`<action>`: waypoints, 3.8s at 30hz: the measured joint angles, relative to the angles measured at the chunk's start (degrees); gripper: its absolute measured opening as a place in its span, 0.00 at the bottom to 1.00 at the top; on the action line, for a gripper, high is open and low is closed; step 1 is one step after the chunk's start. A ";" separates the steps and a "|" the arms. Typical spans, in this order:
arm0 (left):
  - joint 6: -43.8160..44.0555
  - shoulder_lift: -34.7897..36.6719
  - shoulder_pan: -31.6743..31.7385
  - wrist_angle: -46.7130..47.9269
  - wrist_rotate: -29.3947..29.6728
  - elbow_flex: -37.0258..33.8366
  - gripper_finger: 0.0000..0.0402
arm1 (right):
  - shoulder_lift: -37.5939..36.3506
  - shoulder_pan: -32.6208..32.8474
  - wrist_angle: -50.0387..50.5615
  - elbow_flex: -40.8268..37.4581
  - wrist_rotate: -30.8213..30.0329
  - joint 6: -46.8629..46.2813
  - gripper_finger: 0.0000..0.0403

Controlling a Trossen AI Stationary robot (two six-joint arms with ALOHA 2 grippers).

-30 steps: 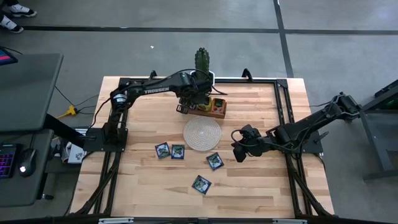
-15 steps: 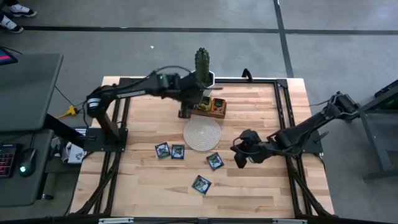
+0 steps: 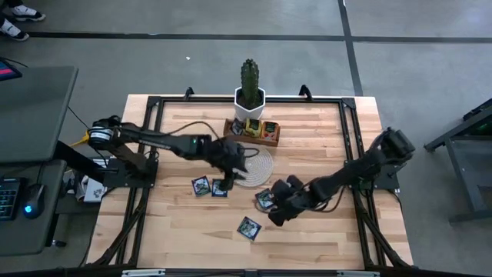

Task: Pick & Place Tea
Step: Put the purple tea bag into the left section of the wooden organizer

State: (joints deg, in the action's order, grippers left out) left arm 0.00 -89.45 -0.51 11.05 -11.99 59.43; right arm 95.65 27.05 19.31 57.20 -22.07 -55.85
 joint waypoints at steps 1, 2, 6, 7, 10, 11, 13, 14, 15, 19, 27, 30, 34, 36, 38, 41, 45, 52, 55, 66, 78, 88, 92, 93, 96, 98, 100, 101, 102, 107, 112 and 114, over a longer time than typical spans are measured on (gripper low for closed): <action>1.75 -0.51 -0.87 -3.03 -1.14 -1.31 0.33 | 1.49 0.01 -0.45 0.68 1.30 -0.01 0.00; 3.43 -1.13 -1.59 -6.67 -1.60 -2.43 0.33 | 2.81 0.07 -0.55 1.25 2.56 -0.11 0.00; 10.43 -2.07 -4.15 -14.19 -1.07 -5.94 0.33 | 6.63 0.55 -0.40 3.01 5.06 -0.80 0.00; 11.71 -2.54 -4.62 -16.58 -0.93 -6.36 0.33 | 7.18 0.66 -0.27 3.26 5.08 -1.06 0.00; 13.78 -4.27 -6.44 -18.01 -1.22 -7.75 0.33 | 7.63 0.71 -0.01 3.37 5.11 -2.57 0.00; 14.12 -5.47 -6.90 -19.81 -1.29 -7.75 0.33 | 7.61 0.72 0.20 3.37 4.73 -2.66 0.00; 15.55 -7.56 -7.99 -23.23 -1.87 -7.58 0.33 | 7.57 0.72 0.11 3.37 3.96 -2.63 0.00; 16.12 -8.47 -8.37 -24.32 -2.48 -7.58 0.33 | 7.57 0.70 0.06 3.37 3.60 -2.65 0.00; 16.70 -9.38 -8.80 -25.15 -2.81 -7.60 0.33 | 7.57 0.63 -0.08 3.37 3.35 -2.71 0.00; 19.70 -13.61 -9.51 -28.31 -2.01 -7.53 0.33 | 8.52 0.60 -0.60 3.37 3.37 -4.05 0.00; 19.96 -14.66 -9.65 -27.98 0.33 -7.55 0.33 | 10.58 0.61 -1.34 3.35 3.82 -5.66 0.00; 20.11 -14.66 -9.65 -27.42 2.21 -7.53 0.33 | 11.02 0.59 -2.81 3.35 3.69 -5.69 0.00; 23.15 -14.69 -9.64 -26.36 5.14 -7.53 0.33 | 11.34 0.42 -3.30 3.35 3.19 -5.67 0.00; 24.35 -14.69 -9.63 -25.33 6.03 -7.53 0.33 | 11.33 0.13 -3.31 3.35 3.16 -5.67 0.00; 24.75 -14.69 -9.64 -24.90 6.36 -7.53 0.33 | 11.33 -0.07 -3.30 3.35 3.15 -5.67 0.00; 24.77 -14.70 -9.64 -23.35 6.61 -7.53 0.33 | 11.33 -0.21 -3.26 3.35 2.76 -5.65 0.00; 24.77 -14.71 -9.64 -22.87 6.63 -7.53 0.33 | 11.33 -0.64 -4.30 2.47 2.92 -5.88 0.00; 25.80 -14.71 -9.62 -23.05 6.86 -7.53 0.33 | 11.00 -0.90 -7.72 -1.28 4.02 -9.72 0.00; 26.21 -14.71 -9.62 -22.90 7.07 -7.53 0.33 | 10.97 -0.83 -9.50 -2.00 4.23 -10.09 0.00; 33.18 -19.00 -9.57 -26.20 5.02 -7.31 0.33 | 11.09 -1.60 -10.49 -2.16 6.29 -12.37 0.00; 37.38 -23.36 -9.64 -34.93 5.53 -7.14 0.33 | 11.13 -1.57 -10.53 -2.16 10.08 -16.15 0.00; 39.14 -23.43 -9.64 -35.43 5.89 -7.16 0.33 | 11.29 -1.51 -12.98 -2.30 10.79 -13.74 0.00; 39.37 -23.45 -9.62 -34.71 5.22 -6.61 0.33 | 11.35 -1.49 -13.79 -2.33 9.57 -13.05 0.00; 39.56 -23.49 -9.60 -34.40 4.70 -6.24 0.33 | 11.35 -1.53 -13.80 -2.33 9.44 -12.84 0.00; 39.94 -23.66 -9.57 -34.03 2.77 -5.01 0.33 | 11.35 -1.87 -14.01 -2.33 9.39 -12.08 0.00; 40.07 -23.80 -9.62 -32.84 2.11 -4.14 0.33 | 11.35 -1.92 -14.39 -2.33 9.27 -11.20 0.00; 40.03 -24.22 -9.62 -31.42 2.14 -3.22 0.33 | 11.37 -1.90 -14.87 -2.35 9.19 -10.64 0.00; 39.95 -24.24 -9.62 -31.12 2.05 -3.07 0.33 | 11.37 -1.90 -15.00 -2.35 9.17 -10.57 0.00; 39.90 -24.24 -9.62 -30.96 1.81 -3.00 0.33 | 11.37 -1.92 -15.10 -2.35 9.17 -10.54 0.00; 39.70 -24.24 -9.62 -30.86 0.89 -2.88 0.33 | 11.39 -1.92 -15.51 -2.35 8.99 -9.19 0.00; 39.72 -24.26 -9.60 -31.52 0.74 -2.88 0.33 | 11.41 -1.92 -16.37 -2.37 9.36 -6.96 0.00; 39.74 -24.28 -9.62 -32.34 0.32 -2.88 0.33 | 11.67 -1.95 -16.56 -2.35 9.33 -6.79 0.00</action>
State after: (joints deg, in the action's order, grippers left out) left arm 39.75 -113.73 -10.13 -21.30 -11.68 56.55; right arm 107.32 25.10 2.75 54.85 -12.74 -62.64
